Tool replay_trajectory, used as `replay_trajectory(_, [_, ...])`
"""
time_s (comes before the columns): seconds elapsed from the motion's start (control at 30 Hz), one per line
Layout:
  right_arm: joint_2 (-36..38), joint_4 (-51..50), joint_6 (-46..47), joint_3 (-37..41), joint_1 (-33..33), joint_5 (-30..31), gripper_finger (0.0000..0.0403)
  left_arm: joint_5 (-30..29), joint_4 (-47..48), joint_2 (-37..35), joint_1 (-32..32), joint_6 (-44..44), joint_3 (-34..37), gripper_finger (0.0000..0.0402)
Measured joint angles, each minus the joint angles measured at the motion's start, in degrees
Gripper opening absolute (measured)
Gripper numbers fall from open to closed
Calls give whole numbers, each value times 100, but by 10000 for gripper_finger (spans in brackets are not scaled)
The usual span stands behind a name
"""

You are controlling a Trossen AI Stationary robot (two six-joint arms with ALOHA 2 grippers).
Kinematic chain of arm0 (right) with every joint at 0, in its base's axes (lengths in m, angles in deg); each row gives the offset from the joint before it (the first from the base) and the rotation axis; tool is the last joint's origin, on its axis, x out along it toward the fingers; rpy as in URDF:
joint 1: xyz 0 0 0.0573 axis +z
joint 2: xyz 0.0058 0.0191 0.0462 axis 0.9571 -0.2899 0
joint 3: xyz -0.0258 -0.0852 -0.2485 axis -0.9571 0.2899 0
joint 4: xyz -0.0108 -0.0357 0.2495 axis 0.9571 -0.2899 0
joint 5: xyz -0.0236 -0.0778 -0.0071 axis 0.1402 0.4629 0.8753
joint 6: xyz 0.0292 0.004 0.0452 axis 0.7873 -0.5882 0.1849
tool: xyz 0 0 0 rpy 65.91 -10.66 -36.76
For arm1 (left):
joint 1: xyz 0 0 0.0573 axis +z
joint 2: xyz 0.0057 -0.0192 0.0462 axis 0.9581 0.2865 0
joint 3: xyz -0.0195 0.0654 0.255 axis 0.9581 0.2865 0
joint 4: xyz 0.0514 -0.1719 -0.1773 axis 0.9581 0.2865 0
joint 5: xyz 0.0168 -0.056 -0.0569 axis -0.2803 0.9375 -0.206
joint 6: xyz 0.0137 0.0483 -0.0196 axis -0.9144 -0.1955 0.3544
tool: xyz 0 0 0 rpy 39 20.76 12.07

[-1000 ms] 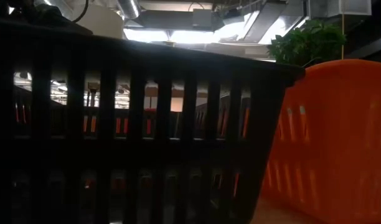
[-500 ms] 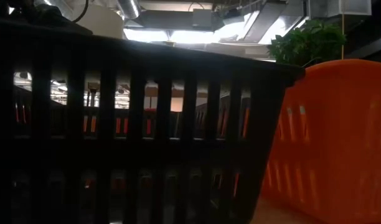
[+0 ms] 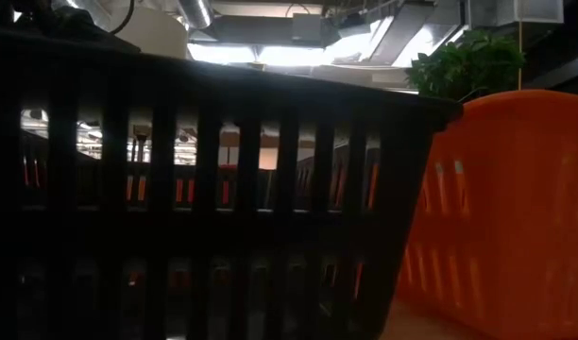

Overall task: Stack baskets on shelf by color
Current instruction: Put the right black bin on the shelf

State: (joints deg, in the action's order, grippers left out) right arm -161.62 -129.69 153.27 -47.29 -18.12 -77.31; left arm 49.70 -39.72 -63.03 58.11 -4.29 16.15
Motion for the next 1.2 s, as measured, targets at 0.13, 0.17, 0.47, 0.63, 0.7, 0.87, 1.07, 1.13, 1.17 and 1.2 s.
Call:
replay_trajectory(0.13, [-10, 412, -194, 91, 2, -37, 91, 2, 2, 0, 0, -2, 0, 41])
replay_trajectory(0.17, [-10, 486, -221, 91, 2, -39, 91, 2, 2, 0, 0, -2, 0, 41])
replay_trajectory(0.47, [-10, 444, -534, 91, 2, -36, 91, 2, 169, 2, 0, -9, -2, 41])
replay_trajectory(0.63, [-10, 416, -639, 91, 2, 264, 91, 2, 162, 2, 0, -13, 0, 41])
replay_trajectory(0.7, [-8, 417, -647, 91, 2, 406, 91, 2, 162, 2, 0, -13, -2, 41])
replay_trajectory(0.87, [-109, 414, -651, 89, -2, 417, 91, 2, 160, 2, 0, -11, -2, 41])
replay_trajectory(1.07, [-403, 417, -545, 89, -2, 374, 91, 4, 157, 2, 0, -9, -1, 41])
replay_trajectory(1.13, [-487, 417, -495, 89, -6, 374, 91, 4, 157, 2, 0, -7, -2, 41])
replay_trajectory(1.17, [-540, 417, -495, 89, -7, 374, 91, 4, 155, 2, 0, -7, -2, 41])
replay_trajectory(1.2, [-600, 417, -494, 89, -7, 372, 91, 4, 155, 2, 0, -7, -1, 41])
